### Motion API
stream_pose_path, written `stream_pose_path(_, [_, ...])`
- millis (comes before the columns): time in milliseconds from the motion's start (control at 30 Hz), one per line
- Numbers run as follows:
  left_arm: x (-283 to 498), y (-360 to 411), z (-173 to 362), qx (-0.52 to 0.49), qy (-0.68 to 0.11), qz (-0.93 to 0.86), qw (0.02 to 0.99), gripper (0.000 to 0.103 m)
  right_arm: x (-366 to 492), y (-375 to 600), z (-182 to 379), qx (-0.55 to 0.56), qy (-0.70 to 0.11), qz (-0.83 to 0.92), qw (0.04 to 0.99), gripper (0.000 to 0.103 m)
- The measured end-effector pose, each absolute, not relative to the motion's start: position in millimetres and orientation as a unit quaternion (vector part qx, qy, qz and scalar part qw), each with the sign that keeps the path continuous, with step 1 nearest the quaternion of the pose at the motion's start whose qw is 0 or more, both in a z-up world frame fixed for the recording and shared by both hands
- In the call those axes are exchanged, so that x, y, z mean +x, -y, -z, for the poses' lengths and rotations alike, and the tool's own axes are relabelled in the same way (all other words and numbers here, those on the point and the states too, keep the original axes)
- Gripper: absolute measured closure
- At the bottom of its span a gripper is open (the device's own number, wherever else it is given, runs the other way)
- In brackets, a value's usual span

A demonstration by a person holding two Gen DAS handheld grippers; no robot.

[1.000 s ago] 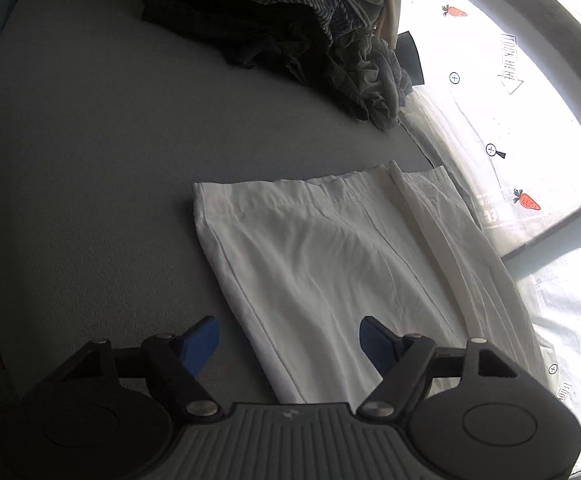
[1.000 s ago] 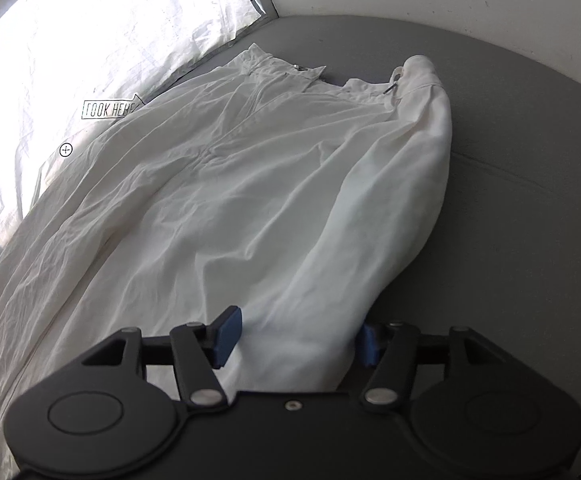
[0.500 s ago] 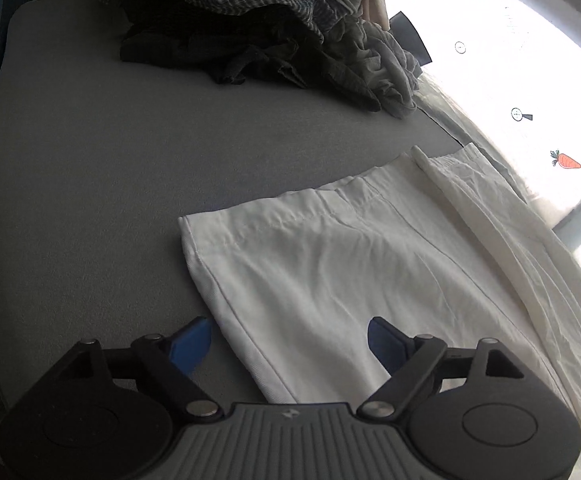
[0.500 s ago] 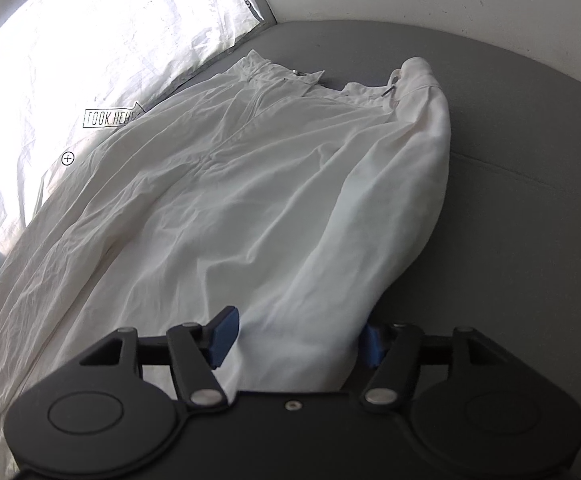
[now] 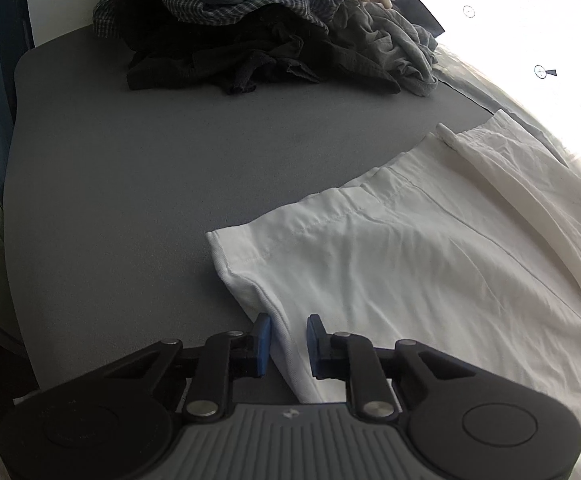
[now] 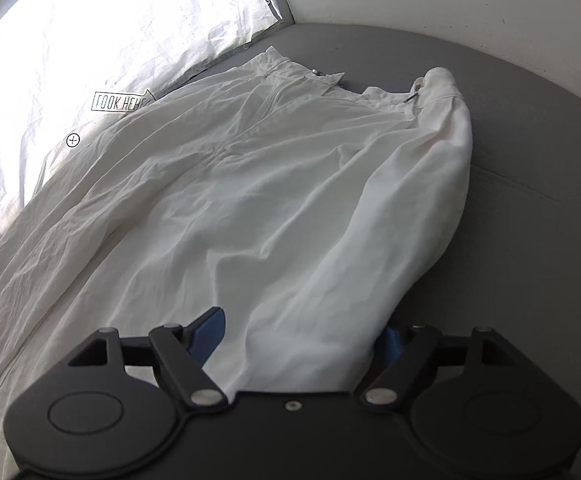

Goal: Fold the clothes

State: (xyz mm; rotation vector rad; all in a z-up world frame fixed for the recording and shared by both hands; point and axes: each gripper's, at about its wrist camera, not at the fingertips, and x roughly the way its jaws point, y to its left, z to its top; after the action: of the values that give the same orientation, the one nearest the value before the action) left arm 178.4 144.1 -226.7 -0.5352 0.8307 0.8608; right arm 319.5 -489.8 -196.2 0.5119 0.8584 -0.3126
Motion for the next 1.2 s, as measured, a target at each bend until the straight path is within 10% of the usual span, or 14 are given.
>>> stream_pose_path(400, [172,-152,218,-0.296,-0.360,-0.392,0.793,0.101,308,514,189,0.320,-0.391,0.179,0.844,0.085])
stream_pose_path(1200, [357,-149,101,-0.242,-0.240,-0.285,0.896,0.102,438,513,79,0.350,-0.236,0.079,0.903,0.094])
